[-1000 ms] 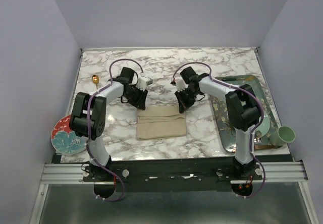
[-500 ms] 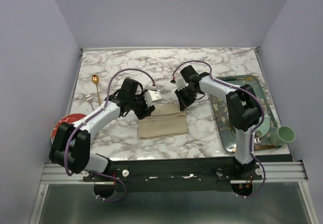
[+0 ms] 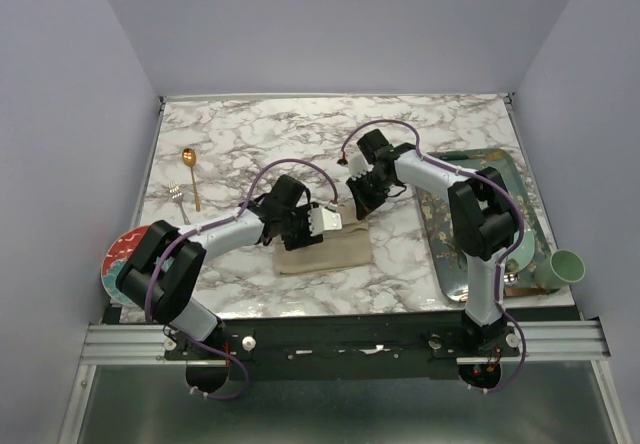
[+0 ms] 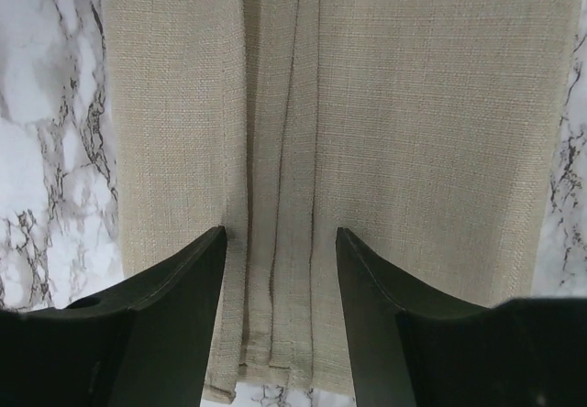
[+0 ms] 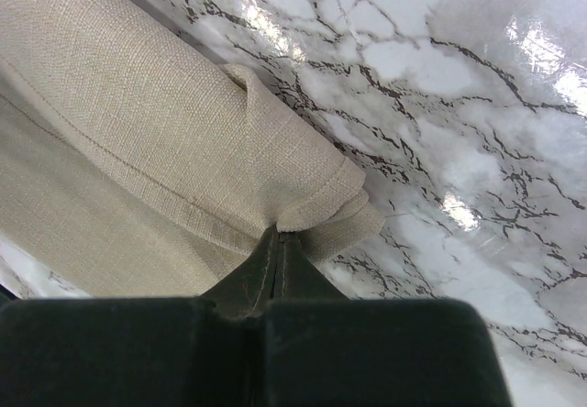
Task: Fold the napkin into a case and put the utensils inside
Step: Smooth out the 2/3-rectangle-folded napkin at the center of the board.
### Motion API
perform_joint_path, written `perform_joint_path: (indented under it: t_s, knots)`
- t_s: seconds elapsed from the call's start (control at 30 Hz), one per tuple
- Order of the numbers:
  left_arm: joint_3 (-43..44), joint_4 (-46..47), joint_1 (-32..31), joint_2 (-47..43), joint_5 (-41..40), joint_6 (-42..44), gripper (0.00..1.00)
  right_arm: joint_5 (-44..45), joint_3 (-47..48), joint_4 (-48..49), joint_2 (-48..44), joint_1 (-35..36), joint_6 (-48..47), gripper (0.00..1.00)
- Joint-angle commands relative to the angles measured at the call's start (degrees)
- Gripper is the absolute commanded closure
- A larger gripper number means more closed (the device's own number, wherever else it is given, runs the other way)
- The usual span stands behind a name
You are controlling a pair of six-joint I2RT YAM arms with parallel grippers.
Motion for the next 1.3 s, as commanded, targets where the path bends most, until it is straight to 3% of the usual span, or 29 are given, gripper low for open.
perform_joint_path:
  t_s: [0.0, 0.37, 0.47, 0.73, 1.27]
  knots:
    - [1.98, 2.38, -0.61, 2.57, -2.63, 2.06, 0.42, 1.53, -0.03, -0.45, -1.02, -0.12, -1.41, 0.99]
    - [5.07, 1.59, -0.61, 4.60, -2.02, 1.36, 0.58, 1.44, -0.29, -0.27, -1.37, -0.03, -2.11, 0.99]
    - [5.24, 1.50, -0.61, 4.78, -1.67, 1.44, 0.67, 1.61, -0.29, -0.27, -1.37, -0.03, -2.38, 0.99]
    - [5.94, -1.75, -0.70, 2.76, -0.53, 2.15, 1.00, 0.91, 1.64, -1.67, -2.86, -0.03, -2.73, 0.99]
    - [5.68, -7.73, -1.14, -4.01, 2.55, -1.01, 1.00, -3.04, -0.11, -7.74, -8.31, 0.58, -1.94, 1.00]
